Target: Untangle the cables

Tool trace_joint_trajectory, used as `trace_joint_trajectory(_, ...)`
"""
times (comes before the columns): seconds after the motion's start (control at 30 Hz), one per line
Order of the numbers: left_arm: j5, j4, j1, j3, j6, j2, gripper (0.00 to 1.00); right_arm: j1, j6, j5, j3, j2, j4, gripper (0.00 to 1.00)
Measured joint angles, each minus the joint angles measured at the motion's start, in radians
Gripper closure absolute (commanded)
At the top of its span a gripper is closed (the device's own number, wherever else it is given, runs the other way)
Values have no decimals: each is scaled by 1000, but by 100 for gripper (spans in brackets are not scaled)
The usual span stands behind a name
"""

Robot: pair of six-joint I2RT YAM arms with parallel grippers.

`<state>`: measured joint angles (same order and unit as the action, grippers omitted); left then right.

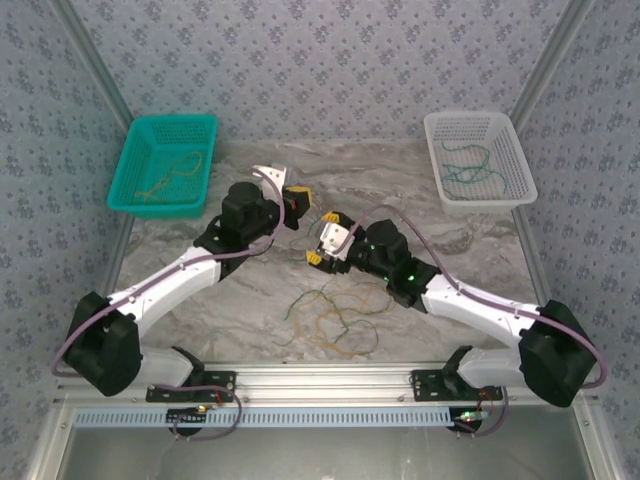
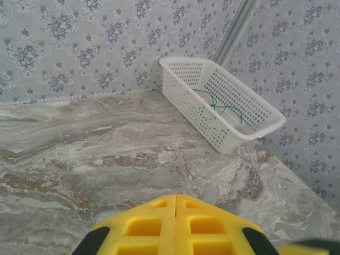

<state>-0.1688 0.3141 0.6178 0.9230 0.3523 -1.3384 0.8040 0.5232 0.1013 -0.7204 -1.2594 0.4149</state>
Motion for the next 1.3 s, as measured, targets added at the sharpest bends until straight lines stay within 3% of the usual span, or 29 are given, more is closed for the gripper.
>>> trace_joint_trajectory(0.33, -2, 0, 7, 0, 0, 10, 100, 5, 125, -128, -5, -166, 154, 23)
trace_joint_trajectory(0.43, -2, 0, 7, 0, 0, 10, 100, 6, 146, -143, -6, -201, 171, 34)
trace_joint_trajectory(0.67, -2, 0, 7, 0, 0, 10, 100, 6, 153, -182, -24, -239, 213, 76)
trace_joint_trajectory(0.9, 13, 0, 7, -1, 0, 23, 100, 0, 121, -190, -36, -223, 222, 98)
trace_joint_trajectory(1.13, 119, -1, -5, -53, -20, 89, 100, -46, 18, -114, -30, -113, 176, 100)
trace_joint_trajectory(1.3, 179, -1, -92, -138, -19, 158, 100, -145, -133, -10, -30, -1, 134, 100)
